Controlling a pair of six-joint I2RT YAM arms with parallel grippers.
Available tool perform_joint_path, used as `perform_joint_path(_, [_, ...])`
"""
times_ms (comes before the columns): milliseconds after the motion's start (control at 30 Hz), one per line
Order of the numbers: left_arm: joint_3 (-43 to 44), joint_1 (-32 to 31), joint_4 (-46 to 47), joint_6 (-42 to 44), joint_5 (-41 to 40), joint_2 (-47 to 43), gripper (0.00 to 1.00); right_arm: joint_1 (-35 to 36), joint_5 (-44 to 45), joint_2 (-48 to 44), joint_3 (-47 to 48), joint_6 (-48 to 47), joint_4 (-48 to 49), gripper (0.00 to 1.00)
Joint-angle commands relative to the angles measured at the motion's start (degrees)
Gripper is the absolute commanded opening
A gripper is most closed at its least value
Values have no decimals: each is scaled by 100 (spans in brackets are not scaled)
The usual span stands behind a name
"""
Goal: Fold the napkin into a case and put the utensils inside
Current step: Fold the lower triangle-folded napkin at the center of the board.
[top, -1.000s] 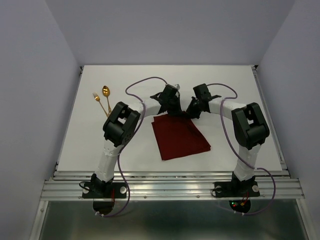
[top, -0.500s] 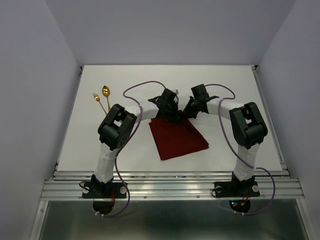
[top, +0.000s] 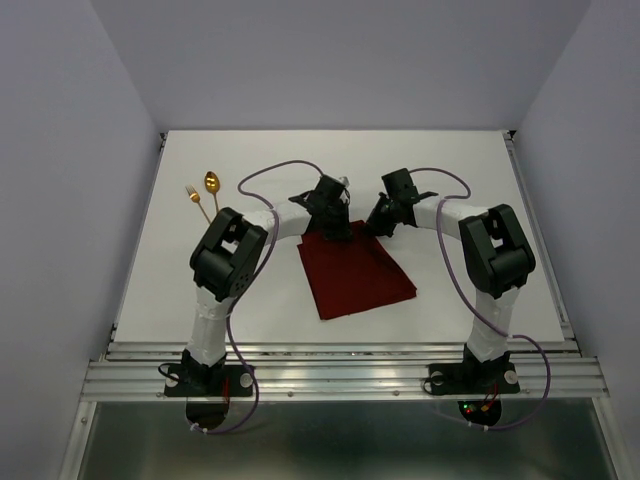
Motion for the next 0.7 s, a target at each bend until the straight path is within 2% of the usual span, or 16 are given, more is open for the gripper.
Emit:
perform_joint_path(0, [-53,96,-91,197,-168,-548,5,59,317,-91,45,-110,-237,1])
perform_joint_path(300, [-18,113,-232,241,-458,-778,5,59,361,-223,72,-137,-255,1])
perform_joint_path(400, [96,113,-250,284,-449,-454,5,59,352,-258,81,-137,-272,1])
perform_joint_path(500, [158,113,-328,320,-396,-172,0,59,344,-319,81,-145,-272,1])
perform_joint_path(667, [-27,113,-232,329,-343,40,0,59,379,-442,142,-189,-316,1])
